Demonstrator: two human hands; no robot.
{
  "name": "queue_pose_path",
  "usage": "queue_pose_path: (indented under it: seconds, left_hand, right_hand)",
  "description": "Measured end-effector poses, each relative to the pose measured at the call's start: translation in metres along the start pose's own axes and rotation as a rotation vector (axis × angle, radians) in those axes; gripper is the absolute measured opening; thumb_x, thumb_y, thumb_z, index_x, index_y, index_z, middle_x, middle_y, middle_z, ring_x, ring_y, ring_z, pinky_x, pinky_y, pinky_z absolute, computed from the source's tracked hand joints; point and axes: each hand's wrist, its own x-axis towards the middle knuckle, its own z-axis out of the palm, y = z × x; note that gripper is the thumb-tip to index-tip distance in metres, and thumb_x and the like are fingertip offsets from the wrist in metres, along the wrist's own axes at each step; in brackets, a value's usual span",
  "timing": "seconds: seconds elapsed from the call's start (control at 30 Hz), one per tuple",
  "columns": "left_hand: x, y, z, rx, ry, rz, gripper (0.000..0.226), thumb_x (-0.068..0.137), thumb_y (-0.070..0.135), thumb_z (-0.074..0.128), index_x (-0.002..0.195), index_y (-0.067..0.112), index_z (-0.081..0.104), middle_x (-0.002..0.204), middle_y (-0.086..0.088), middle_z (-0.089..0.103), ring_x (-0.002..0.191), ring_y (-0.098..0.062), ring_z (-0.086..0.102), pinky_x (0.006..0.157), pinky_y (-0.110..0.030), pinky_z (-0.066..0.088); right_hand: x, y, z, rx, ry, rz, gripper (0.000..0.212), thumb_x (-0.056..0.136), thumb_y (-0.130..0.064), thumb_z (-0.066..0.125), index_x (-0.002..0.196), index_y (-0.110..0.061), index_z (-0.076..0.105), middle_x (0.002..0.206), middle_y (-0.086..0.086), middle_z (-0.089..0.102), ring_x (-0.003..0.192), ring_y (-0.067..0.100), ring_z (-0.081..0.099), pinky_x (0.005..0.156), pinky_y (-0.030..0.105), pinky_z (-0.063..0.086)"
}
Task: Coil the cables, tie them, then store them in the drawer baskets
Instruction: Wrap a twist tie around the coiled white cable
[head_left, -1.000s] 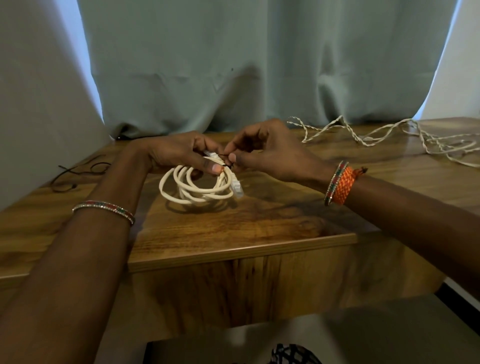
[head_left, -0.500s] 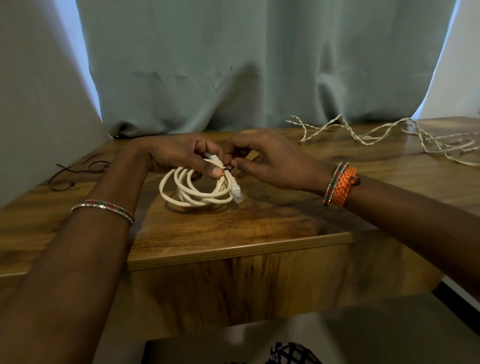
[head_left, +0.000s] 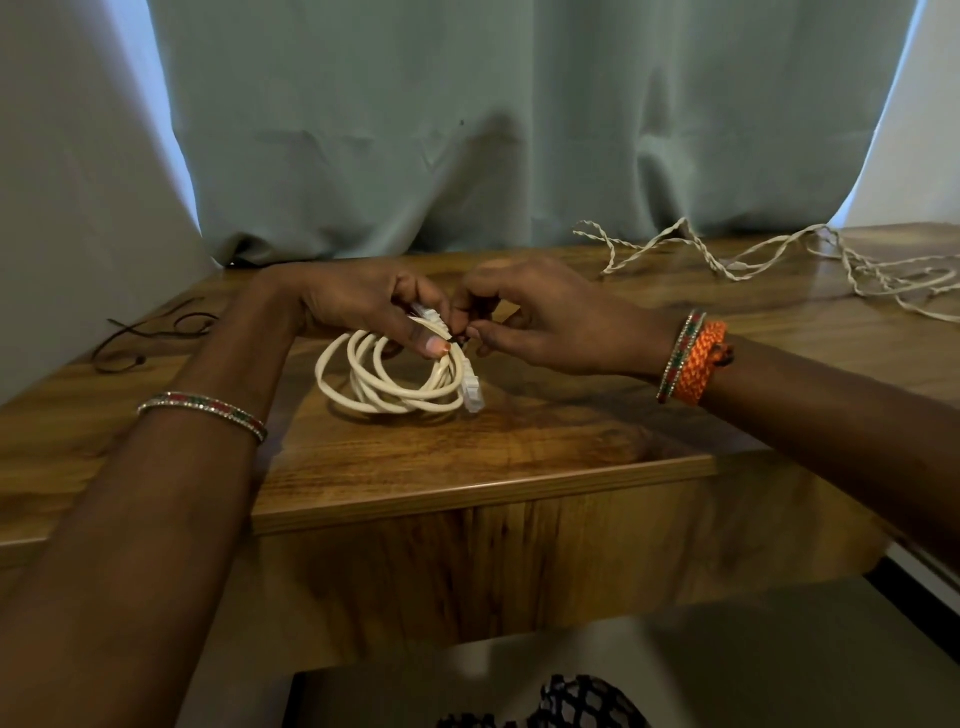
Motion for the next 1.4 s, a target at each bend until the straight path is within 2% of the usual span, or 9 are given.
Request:
queue_pose_path:
  seconds: [0.23, 0.33, 0.43, 0.57, 0.77, 0.87, 0.97, 1.17, 1.4]
  left_hand:
    - [0.001, -0.001, 0.0, 0.002, 0.002, -0.014, 0.031, 0.059, 0.033, 0.08, 0.085, 0.018, 0.074, 0.083, 0.002, 0.073, 0.077, -0.004, 0.067, 0.067, -0.013, 0.051]
    - [0.002, -0.002, -0.002, 0.029, 0.0, -0.004, 0.043, 0.058, 0.033, 0.08, 0.092, 0.009, 0.071, 0.086, -0.001, 0.073, 0.079, -0.007, 0.068, 0.068, -0.014, 0.052]
    - [0.0, -0.001, -0.001, 0.003, -0.003, -0.015, 0.031, 0.059, 0.024, 0.077, 0.087, 0.012, 0.073, 0.083, -0.002, 0.074, 0.075, -0.007, 0.069, 0.065, -0.014, 0.052]
    - [0.001, 0.0, -0.001, 0.022, 0.001, 0.035, 0.046, 0.053, 0.04, 0.084, 0.091, 0.015, 0.074, 0.087, -0.003, 0.074, 0.079, -0.011, 0.069, 0.068, -0.017, 0.053]
    - [0.005, 0.0, 0.004, 0.07, 0.008, 0.032, 0.04, 0.052, 0.047, 0.085, 0.083, 0.023, 0.076, 0.09, -0.003, 0.073, 0.086, -0.013, 0.067, 0.073, -0.017, 0.052]
    - [0.004, 0.001, 0.003, 0.065, 0.034, 0.024, 0.013, 0.064, 0.029, 0.079, 0.076, 0.024, 0.076, 0.083, 0.0, 0.073, 0.081, -0.01, 0.066, 0.072, -0.017, 0.051]
    - [0.001, 0.002, 0.001, 0.05, 0.045, 0.048, 0.035, 0.058, 0.04, 0.084, 0.084, 0.018, 0.074, 0.083, -0.009, 0.07, 0.078, -0.022, 0.063, 0.072, -0.028, 0.05]
    - [-0.001, 0.005, 0.002, 0.016, 0.03, 0.041, 0.041, 0.053, 0.046, 0.084, 0.085, 0.022, 0.074, 0.076, 0.001, 0.071, 0.066, -0.007, 0.064, 0.058, -0.016, 0.051]
    - [0.003, 0.009, 0.005, 0.025, 0.209, -0.004, 0.018, 0.073, 0.009, 0.066, 0.091, 0.006, 0.067, 0.07, 0.004, 0.069, 0.059, -0.002, 0.061, 0.055, -0.012, 0.048]
  right_hand:
    - [0.0, 0.0, 0.008, -0.111, 0.079, -0.076, 0.01, 0.082, -0.002, 0.059, 0.089, -0.004, 0.066, 0.082, -0.002, 0.058, 0.074, 0.005, 0.049, 0.066, 0.009, 0.038]
    - [0.001, 0.001, 0.011, -0.135, 0.1, -0.109, 0.011, 0.082, -0.002, 0.058, 0.09, -0.002, 0.066, 0.084, 0.002, 0.059, 0.077, -0.002, 0.043, 0.069, 0.002, 0.035]
    - [0.001, 0.002, 0.013, -0.138, 0.101, -0.144, 0.016, 0.086, -0.005, 0.052, 0.09, 0.0, 0.065, 0.088, 0.011, 0.062, 0.075, 0.008, 0.053, 0.066, 0.012, 0.04]
    - [0.002, 0.001, 0.015, -0.203, 0.117, -0.171, 0.019, 0.077, 0.008, 0.05, 0.087, 0.003, 0.064, 0.086, 0.017, 0.061, 0.071, 0.024, 0.059, 0.059, 0.033, 0.05]
    - [0.001, -0.005, 0.02, -0.174, 0.112, -0.142, 0.019, 0.075, 0.002, 0.05, 0.087, -0.005, 0.063, 0.084, 0.005, 0.06, 0.071, 0.011, 0.051, 0.059, 0.03, 0.05]
    - [0.0, -0.006, 0.018, -0.079, 0.134, -0.086, 0.036, 0.071, 0.01, 0.058, 0.088, -0.019, 0.047, 0.078, -0.01, 0.053, 0.067, 0.007, 0.053, 0.057, 0.03, 0.049]
    - [0.002, -0.007, 0.014, -0.024, 0.18, -0.035, 0.038, 0.074, 0.01, 0.063, 0.093, -0.015, 0.042, 0.078, 0.003, 0.059, 0.069, 0.017, 0.06, 0.057, 0.04, 0.051]
    - [-0.002, -0.01, 0.015, 0.101, 0.292, 0.092, 0.034, 0.075, 0.005, 0.069, 0.103, -0.003, 0.052, 0.078, 0.0, 0.069, 0.074, 0.006, 0.066, 0.064, 0.017, 0.053]
    - [-0.01, -0.016, 0.022, 0.277, 0.441, 0.317, 0.036, 0.084, -0.006, 0.064, 0.114, -0.023, 0.053, 0.086, -0.006, 0.071, 0.081, -0.002, 0.066, 0.07, 0.01, 0.052]
